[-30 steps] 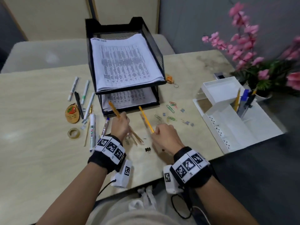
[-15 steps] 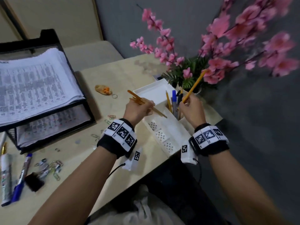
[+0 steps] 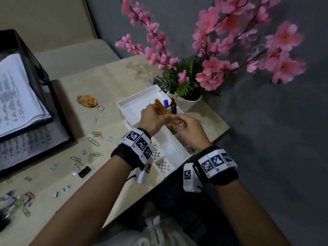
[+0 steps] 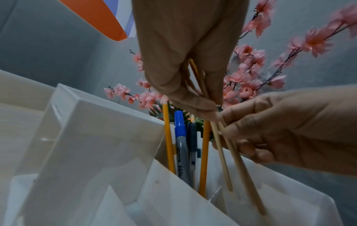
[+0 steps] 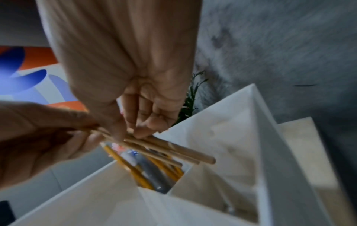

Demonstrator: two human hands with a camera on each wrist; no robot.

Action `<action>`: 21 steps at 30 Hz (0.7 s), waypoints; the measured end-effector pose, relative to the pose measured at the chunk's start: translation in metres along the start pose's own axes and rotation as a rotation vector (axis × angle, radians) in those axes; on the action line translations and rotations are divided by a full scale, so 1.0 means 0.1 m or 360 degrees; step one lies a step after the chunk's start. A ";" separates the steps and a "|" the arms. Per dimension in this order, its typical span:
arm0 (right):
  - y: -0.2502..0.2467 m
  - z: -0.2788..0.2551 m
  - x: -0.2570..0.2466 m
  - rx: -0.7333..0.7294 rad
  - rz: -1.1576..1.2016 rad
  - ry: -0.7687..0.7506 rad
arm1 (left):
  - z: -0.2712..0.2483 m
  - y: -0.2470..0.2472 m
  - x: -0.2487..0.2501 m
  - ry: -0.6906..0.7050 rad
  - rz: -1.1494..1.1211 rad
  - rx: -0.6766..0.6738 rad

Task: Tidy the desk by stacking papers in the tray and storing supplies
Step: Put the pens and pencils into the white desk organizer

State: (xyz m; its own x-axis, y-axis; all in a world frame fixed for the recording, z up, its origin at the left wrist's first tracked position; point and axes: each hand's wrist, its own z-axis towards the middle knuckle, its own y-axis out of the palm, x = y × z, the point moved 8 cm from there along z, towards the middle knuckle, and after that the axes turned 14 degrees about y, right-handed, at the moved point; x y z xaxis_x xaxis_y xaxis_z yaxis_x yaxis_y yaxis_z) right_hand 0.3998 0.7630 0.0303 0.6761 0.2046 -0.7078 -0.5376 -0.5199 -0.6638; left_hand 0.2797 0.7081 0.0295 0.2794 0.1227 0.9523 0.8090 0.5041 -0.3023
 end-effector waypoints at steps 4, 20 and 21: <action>-0.11 0.05 0.13 0.0099 -0.0028 0.0038 | 0.06 0.17 0.04 0.0073 0.0177 -0.0197; -0.08 0.28 0.06 0.0179 0.0066 0.0129 | 0.26 0.15 0.03 0.0090 0.0308 -0.0062; -0.13 0.26 0.11 0.0226 0.0095 0.0137 | 0.24 0.17 0.04 0.0100 0.0274 -0.0067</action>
State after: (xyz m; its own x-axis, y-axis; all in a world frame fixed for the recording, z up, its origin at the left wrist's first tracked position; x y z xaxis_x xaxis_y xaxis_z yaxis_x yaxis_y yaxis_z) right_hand 0.4015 0.7935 0.0253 0.6783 0.1022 -0.7277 -0.6396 -0.4055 -0.6531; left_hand 0.2823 0.7378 0.0288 0.4465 0.1497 0.8822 0.7668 0.4440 -0.4635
